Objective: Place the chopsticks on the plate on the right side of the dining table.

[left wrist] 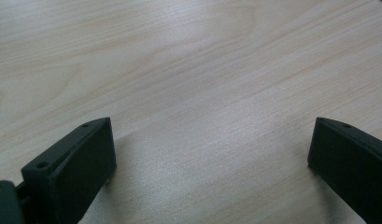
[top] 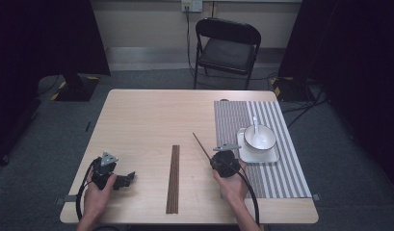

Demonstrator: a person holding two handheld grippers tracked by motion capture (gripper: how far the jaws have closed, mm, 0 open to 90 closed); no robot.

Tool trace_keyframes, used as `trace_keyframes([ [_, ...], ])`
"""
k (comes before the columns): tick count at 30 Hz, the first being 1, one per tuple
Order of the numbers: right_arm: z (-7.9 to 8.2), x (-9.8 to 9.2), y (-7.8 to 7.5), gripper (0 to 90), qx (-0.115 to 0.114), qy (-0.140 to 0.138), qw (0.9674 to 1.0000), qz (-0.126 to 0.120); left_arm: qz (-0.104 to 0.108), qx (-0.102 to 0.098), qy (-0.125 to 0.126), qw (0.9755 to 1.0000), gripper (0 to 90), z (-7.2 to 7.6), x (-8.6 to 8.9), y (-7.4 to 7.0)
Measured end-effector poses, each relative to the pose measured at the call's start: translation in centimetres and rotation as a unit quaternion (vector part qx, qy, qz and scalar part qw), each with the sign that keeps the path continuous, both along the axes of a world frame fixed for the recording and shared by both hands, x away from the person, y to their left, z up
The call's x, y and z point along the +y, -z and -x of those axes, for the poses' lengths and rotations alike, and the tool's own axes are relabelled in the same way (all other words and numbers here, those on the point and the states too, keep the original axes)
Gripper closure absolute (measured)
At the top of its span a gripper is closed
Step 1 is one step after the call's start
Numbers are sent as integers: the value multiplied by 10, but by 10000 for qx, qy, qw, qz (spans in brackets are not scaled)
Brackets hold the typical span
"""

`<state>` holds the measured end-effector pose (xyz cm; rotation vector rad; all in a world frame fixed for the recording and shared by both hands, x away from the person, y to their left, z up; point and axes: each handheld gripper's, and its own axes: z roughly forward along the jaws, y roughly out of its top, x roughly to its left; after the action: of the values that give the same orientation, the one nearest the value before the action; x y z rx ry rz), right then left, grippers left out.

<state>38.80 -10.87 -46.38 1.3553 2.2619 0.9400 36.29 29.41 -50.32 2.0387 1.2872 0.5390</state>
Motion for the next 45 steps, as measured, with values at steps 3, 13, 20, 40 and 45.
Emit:
trace_keyframes([
  [3, -2, -8, -3, 858, -53, 57, 10000, 19, -11, 5, -6, 10000, 3, 0, 0, 0],
  [13, -3, -29, -8, 858, -114, 260, 9996, -2, -12, 5, -6, 10000, 3, 0, 0, 0],
  [20, -6, -45, -13, 858, -133, 396, 9991, -13, 2, -1, 1, 10000, 3, 0, 0, 0],
  [40, -19, -87, -13, 858, -92, 860, 9962, 29, -10, 6, -5, 10000, 3, 0, 0, 0],
  [45, -20, -92, -11, 858, -63, 920, 9957, 82, -14, 5, -5, 10000, 3, 0, 0, 0],
])
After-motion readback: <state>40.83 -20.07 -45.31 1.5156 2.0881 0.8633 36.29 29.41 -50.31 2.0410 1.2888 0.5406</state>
